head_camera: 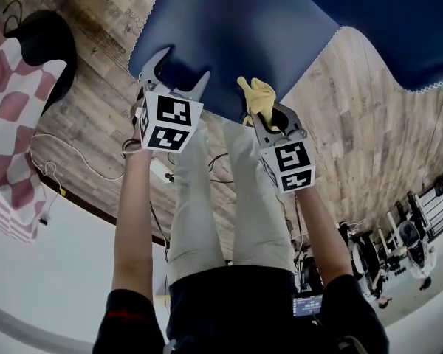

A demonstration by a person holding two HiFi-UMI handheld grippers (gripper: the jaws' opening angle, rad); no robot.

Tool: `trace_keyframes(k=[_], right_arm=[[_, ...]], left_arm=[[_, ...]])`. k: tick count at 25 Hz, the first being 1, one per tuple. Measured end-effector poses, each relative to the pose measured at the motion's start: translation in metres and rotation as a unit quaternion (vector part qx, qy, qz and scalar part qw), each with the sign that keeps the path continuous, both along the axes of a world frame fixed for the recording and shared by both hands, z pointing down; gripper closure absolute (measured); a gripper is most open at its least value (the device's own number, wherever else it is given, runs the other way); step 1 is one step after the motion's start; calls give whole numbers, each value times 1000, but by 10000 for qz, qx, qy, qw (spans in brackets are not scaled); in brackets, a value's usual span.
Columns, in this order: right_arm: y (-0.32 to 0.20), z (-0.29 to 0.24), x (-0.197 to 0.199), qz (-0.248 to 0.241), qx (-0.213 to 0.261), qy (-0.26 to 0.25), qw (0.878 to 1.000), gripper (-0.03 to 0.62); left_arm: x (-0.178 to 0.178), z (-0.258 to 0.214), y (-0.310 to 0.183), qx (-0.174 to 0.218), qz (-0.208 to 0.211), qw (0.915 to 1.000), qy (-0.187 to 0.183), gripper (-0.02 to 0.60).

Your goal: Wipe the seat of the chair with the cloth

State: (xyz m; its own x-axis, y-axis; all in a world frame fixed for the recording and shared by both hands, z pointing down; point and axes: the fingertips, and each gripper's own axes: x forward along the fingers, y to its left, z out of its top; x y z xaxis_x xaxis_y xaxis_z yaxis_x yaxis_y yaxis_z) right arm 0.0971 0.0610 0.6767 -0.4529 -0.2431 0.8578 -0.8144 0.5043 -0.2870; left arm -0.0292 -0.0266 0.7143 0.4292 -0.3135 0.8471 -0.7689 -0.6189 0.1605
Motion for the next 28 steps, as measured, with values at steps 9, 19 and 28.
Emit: trace_keyframes(k=[9, 19, 28], right_arm=[[-18, 6, 6, -53, 178, 136, 9997, 545], [-60, 8, -2, -465, 621, 299, 9965, 545], [-123, 3, -28, -531, 910, 74, 9944, 545]], left_arm=[[-9, 22, 5, -2, 159, 9997, -161, 229], [-9, 28, 3, 54, 170, 9994, -303, 229], [-9, 29, 3, 168, 96, 9996, -187, 229]])
